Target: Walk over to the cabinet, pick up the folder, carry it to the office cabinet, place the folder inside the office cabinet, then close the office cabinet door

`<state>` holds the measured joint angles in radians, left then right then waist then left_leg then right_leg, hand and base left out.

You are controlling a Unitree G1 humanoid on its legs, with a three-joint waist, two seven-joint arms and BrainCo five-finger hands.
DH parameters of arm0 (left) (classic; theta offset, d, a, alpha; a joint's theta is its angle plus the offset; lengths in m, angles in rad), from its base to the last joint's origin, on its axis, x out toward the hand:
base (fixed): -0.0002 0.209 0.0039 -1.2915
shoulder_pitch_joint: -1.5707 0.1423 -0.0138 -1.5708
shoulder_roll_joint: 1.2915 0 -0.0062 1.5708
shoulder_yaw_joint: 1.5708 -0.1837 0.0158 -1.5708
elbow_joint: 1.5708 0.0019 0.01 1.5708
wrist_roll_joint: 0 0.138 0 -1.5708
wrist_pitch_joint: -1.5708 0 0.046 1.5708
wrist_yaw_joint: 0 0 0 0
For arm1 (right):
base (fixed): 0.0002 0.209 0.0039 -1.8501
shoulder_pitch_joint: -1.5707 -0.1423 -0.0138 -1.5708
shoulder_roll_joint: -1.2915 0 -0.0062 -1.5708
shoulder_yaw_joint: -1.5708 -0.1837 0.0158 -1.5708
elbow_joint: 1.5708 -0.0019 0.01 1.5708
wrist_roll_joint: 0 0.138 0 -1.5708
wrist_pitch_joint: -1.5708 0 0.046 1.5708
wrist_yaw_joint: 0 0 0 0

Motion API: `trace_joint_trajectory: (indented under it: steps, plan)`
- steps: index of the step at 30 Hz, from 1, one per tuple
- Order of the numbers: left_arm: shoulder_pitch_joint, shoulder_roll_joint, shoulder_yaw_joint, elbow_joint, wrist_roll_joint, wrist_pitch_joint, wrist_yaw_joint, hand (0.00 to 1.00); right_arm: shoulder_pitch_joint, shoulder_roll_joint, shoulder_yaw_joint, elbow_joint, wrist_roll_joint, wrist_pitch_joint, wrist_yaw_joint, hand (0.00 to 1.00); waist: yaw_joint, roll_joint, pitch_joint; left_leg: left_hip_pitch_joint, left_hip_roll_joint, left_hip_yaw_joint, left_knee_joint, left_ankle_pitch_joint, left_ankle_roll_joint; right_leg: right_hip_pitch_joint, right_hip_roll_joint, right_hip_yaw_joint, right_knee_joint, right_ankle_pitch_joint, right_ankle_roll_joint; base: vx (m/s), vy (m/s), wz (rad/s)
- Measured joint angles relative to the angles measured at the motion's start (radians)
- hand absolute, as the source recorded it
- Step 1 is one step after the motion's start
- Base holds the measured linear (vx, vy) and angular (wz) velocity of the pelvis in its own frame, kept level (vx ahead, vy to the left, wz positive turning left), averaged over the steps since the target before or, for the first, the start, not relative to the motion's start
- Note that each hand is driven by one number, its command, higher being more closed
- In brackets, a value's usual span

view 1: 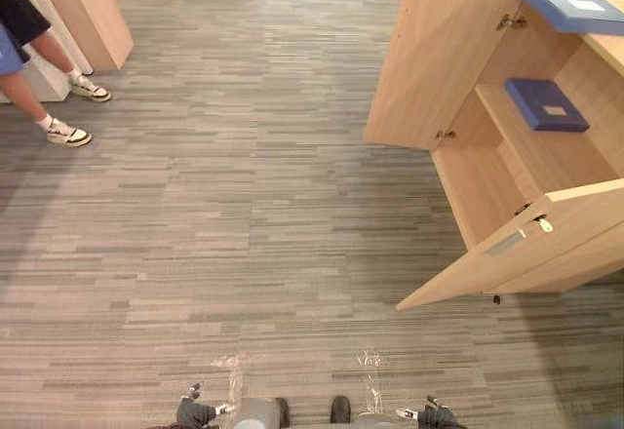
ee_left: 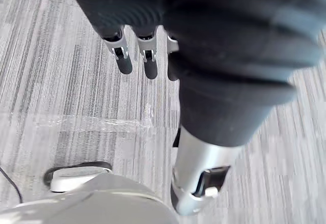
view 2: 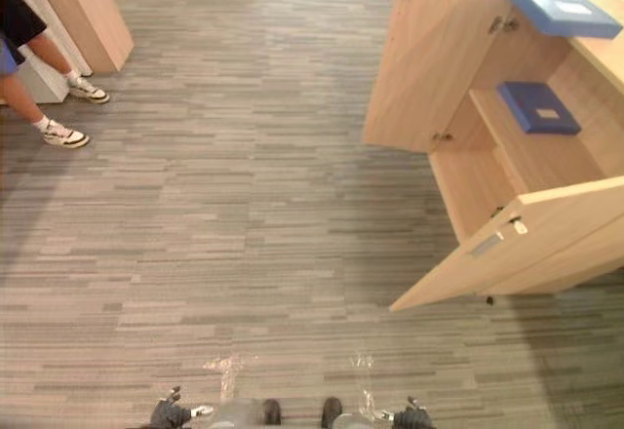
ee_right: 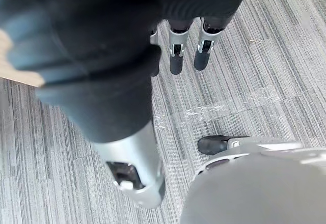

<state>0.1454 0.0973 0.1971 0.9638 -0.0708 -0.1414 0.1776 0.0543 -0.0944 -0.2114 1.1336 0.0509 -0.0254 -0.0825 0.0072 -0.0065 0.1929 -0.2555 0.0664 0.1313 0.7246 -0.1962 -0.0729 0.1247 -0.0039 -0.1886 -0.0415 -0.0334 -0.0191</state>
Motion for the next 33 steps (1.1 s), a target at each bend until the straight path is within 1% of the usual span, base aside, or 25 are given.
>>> trace_joint_trajectory:
  steps: [1, 2, 4, 5, 7, 8, 9, 10, 12, 13, 14, 16, 17, 18, 19, 20, 21, 22, 23, 24, 26, 28, 29, 31, 33]
  plan:
    - [0.014, -0.014, 0.026, -0.021, -0.016, -0.004, 0.006, 0.00, 0.000, 0.000, -0.001, -0.003, 0.003, 0.003, -0.002, 0.00, 0.016, 0.003, 0.007, -0.055, 0.049, 0.036, 0.109, -0.036, 0.027, 0.007, -0.005, 0.001, 0.017, -0.013, 0.003, 0.05, 0.077, 0.01]
    - [0.020, -0.016, 0.028, -0.027, -0.017, -0.006, 0.013, 0.00, 0.000, 0.001, -0.002, -0.008, 0.003, 0.004, -0.002, 0.00, 0.023, -0.003, 0.008, -0.083, 0.078, 0.047, 0.121, -0.055, 0.031, 0.013, -0.015, 0.001, 0.022, -0.017, 0.007, 0.08, 0.103, -0.03]
    - [0.024, -0.018, 0.028, -0.030, -0.017, -0.007, 0.018, 0.00, -0.002, 0.002, -0.005, -0.020, 0.003, 0.004, -0.003, 0.00, 0.035, -0.006, 0.009, -0.112, 0.102, 0.044, 0.008, -0.056, 0.028, 0.013, -0.052, 0.003, 0.028, -0.031, 0.028, 0.12, 0.166, 0.03]
    - [0.028, -0.021, 0.030, -0.029, -0.018, -0.007, 0.023, 0.00, -0.004, 0.003, -0.007, -0.023, 0.003, 0.004, -0.002, 0.00, 0.039, -0.008, 0.008, -0.112, 0.095, 0.022, -0.132, -0.040, 0.028, 0.018, -0.091, 0.005, 0.035, -0.046, 0.051, 0.24, 0.280, 0.05]
    - [0.038, -0.033, 0.042, -0.029, -0.027, -0.007, 0.031, 0.00, -0.003, 0.007, -0.021, -0.028, 0.003, 0.004, -0.003, 0.00, 0.039, -0.008, 0.003, -0.105, 0.095, 0.017, -0.354, 0.033, 0.020, 0.014, -0.151, 0.004, 0.053, -0.065, 0.105, 0.38, 0.409, 0.05]
    - [0.049, -0.046, 0.056, -0.026, -0.044, -0.007, 0.034, 0.00, 0.006, 0.010, -0.031, -0.031, 0.007, 0.004, -0.005, 0.00, 0.039, -0.002, -0.006, -0.084, 0.098, 0.045, -0.451, 0.170, 0.000, 0.015, -0.190, 0.001, 0.061, -0.075, 0.158, 0.37, 0.397, 0.00]
    - [0.052, -0.047, 0.059, -0.023, -0.048, -0.007, 0.035, 0.00, 0.008, 0.012, -0.035, -0.032, 0.007, 0.003, -0.006, 0.00, 0.039, 0.000, -0.011, -0.069, 0.090, 0.073, -0.471, 0.248, 0.010, 0.021, -0.208, -0.003, 0.064, -0.081, 0.168, 0.41, 0.442, -0.08]
    - [0.046, -0.036, 0.063, -0.023, -0.052, -0.006, 0.034, 0.00, 0.003, 0.037, -0.043, -0.033, 0.007, 0.003, -0.007, 0.00, 0.044, -0.030, -0.013, -0.070, 0.058, 0.109, -0.440, 0.225, 0.035, 0.033, -0.253, -0.006, 0.064, -0.071, 0.161, 0.41, 0.413, -0.23]
    - [0.046, -0.030, 0.074, -0.017, -0.058, -0.004, 0.022, 0.00, 0.003, 0.082, -0.076, -0.037, 0.004, 0.002, 0.000, 0.00, 0.051, -0.045, -0.032, -0.055, 0.036, 0.147, -0.371, 0.149, 0.055, 0.034, -0.295, -0.003, 0.081, -0.010, 0.182, 0.44, 0.419, -0.50]
    - [0.047, -0.021, 0.083, 0.012, -0.062, -0.005, 0.002, 0.00, 0.009, 0.101, -0.107, -0.030, -0.002, 0.006, 0.009, 0.00, 0.058, -0.059, -0.066, 0.018, -0.020, 0.201, -0.378, 0.101, 0.086, 0.032, -0.370, 0.008, 0.143, 0.013, 0.192, 0.40, 0.372, -0.54]
    - [0.046, -0.019, 0.081, 0.019, -0.062, -0.004, -0.003, 0.00, 0.010, 0.102, -0.117, -0.029, -0.005, 0.006, 0.012, 0.00, 0.057, -0.058, -0.073, 0.032, -0.030, 0.206, -0.387, 0.095, 0.092, 0.029, -0.381, 0.008, 0.160, 0.017, 0.188, 0.48, 0.436, -0.48]
    - [0.046, -0.015, 0.055, 0.048, -0.062, -0.004, -0.022, 0.00, 0.013, 0.098, -0.162, -0.030, -0.017, 0.011, 0.020, 0.00, 0.039, -0.043, -0.103, 0.104, -0.088, 0.209, -0.442, 0.077, 0.118, -0.024, -0.440, 0.028, 0.320, 0.053, 0.142, 0.30, 0.275, -0.09]
    - [0.045, -0.012, 0.037, 0.051, -0.062, -0.004, -0.035, 0.00, 0.012, 0.091, -0.184, -0.046, -0.035, 0.004, 0.021, 0.00, 0.030, -0.028, -0.110, 0.161, -0.124, 0.202, -0.484, 0.070, 0.129, -0.089, -0.487, 0.030, 0.491, 0.089, 0.086, 0.34, 0.313, 0.10]
    - [0.037, -0.006, 0.016, 0.056, -0.067, -0.006, -0.046, 0.00, 0.011, 0.078, -0.190, -0.070, -0.038, 0.003, 0.020, 0.00, 0.012, -0.026, -0.105, 0.216, -0.148, 0.199, -0.511, 0.060, 0.145, -0.165, -0.532, 0.022, 0.702, 0.113, -0.034, 0.39, 0.351, 0.31]
    - [0.029, 0.002, 0.003, 0.064, -0.069, -0.005, -0.052, 0.00, 0.009, 0.070, -0.185, -0.083, -0.035, -0.001, 0.020, 0.00, 0.001, -0.021, -0.100, 0.252, -0.157, 0.187, -0.526, 0.057, 0.149, -0.212, -0.553, -0.004, 0.855, 0.086, -0.070, 0.30, 0.200, 0.44]
    - [0.024, 0.008, -0.018, 0.071, -0.066, -0.004, -0.055, 0.00, 0.000, 0.062, -0.178, -0.083, -0.031, -0.003, 0.020, 0.00, -0.012, -0.019, -0.096, 0.295, -0.157, 0.172, -0.550, 0.057, 0.149, -0.243, -0.550, -0.048, 0.951, 0.065, -0.064, 0.29, 0.139, 0.38]
    - [0.026, 0.015, -0.041, 0.070, -0.059, -0.005, -0.056, 0.00, -0.005, 0.064, -0.177, -0.084, -0.030, -0.005, 0.019, 0.00, -0.013, -0.018, -0.089, 0.357, -0.151, 0.161, -0.592, 0.057, 0.148, -0.265, -0.533, -0.120, 1.007, 0.012, -0.048, 0.28, 0.117, 0.20]
    - [0.026, 0.018, -0.051, 0.071, -0.054, -0.004, -0.057, 0.00, -0.008, 0.067, -0.177, -0.084, -0.026, -0.008, 0.019, 0.00, -0.011, -0.017, -0.088, 0.381, -0.144, 0.161, -0.604, 0.054, 0.143, -0.281, -0.510, -0.145, 1.004, -0.029, -0.026, 0.25, 0.057, 0.00]
    - [0.025, 0.025, -0.073, 0.086, -0.046, -0.005, -0.064, 0.00, -0.019, 0.076, -0.166, -0.082, -0.020, -0.008, 0.019, 0.00, -0.014, -0.014, -0.085, 0.409, -0.127, 0.162, -0.615, 0.048, 0.133, -0.310, -0.450, -0.186, 0.944, -0.086, -0.002, 0.22, -0.012, -0.09]
    - [0.021, 0.029, -0.078, 0.088, -0.043, -0.004, -0.072, 0.00, -0.031, 0.086, -0.145, -0.083, -0.014, -0.013, 0.018, 0.00, -0.019, -0.014, -0.075, 0.433, -0.118, 0.164, -0.630, 0.042, 0.123, -0.336, -0.407, -0.247, 0.853, -0.114, 0.005, 0.20, -0.042, -0.12]
    - [0.019, 0.028, -0.076, 0.086, -0.042, -0.004, -0.078, 0.00, -0.043, 0.097, -0.141, -0.090, 0.009, -0.015, 0.015, 0.00, -0.018, -0.014, -0.054, 0.476, -0.110, 0.184, -0.668, 0.032, 0.106, -0.363, -0.339, -0.321, 0.676, -0.108, 0.009, 0.16, -0.067, -0.19]
    - [0.015, 0.028, -0.071, 0.085, -0.040, -0.003, -0.079, 0.00, -0.039, 0.100, -0.140, -0.095, 0.013, -0.015, 0.015, 0.00, -0.017, -0.020, -0.049, 0.507, -0.110, 0.197, -0.691, 0.016, 0.082, -0.385, -0.286, -0.379, 0.501, -0.063, -0.006, 0.19, -0.118, -0.20]
    - [0.011, 0.026, -0.068, 0.086, -0.033, 0.000, -0.079, 0.00, -0.035, 0.100, -0.142, -0.105, 0.035, -0.017, 0.015, 0.00, -0.024, -0.018, -0.035, 0.527, -0.104, 0.198, -0.694, -0.001, 0.069, -0.393, -0.262, -0.377, 0.452, -0.009, -0.042, 0.26, -0.171, -0.17]
    - [0.006, -0.002, -0.052, 0.087, -0.001, 0.006, -0.079, 0.00, -0.039, 0.086, -0.140, -0.109, 0.047, -0.016, 0.015, 0.00, -0.029, 0.018, -0.033, 0.548, -0.056, 0.211, -0.702, -0.015, 0.037, -0.391, -0.199, -0.378, 0.451, -0.030, -0.055, 0.40, -0.225, -0.28]
    - [-0.008, -0.017, -0.013, 0.088, 0.015, 0.008, -0.080, 0.00, -0.041, 0.082, -0.142, -0.109, 0.051, -0.017, 0.015, 0.00, -0.030, 0.027, -0.023, 0.554, -0.024, 0.218, -0.700, -0.014, 0.026, -0.390, -0.158, -0.377, 0.468, -0.083, -0.058, 0.41, -0.252, -0.29]
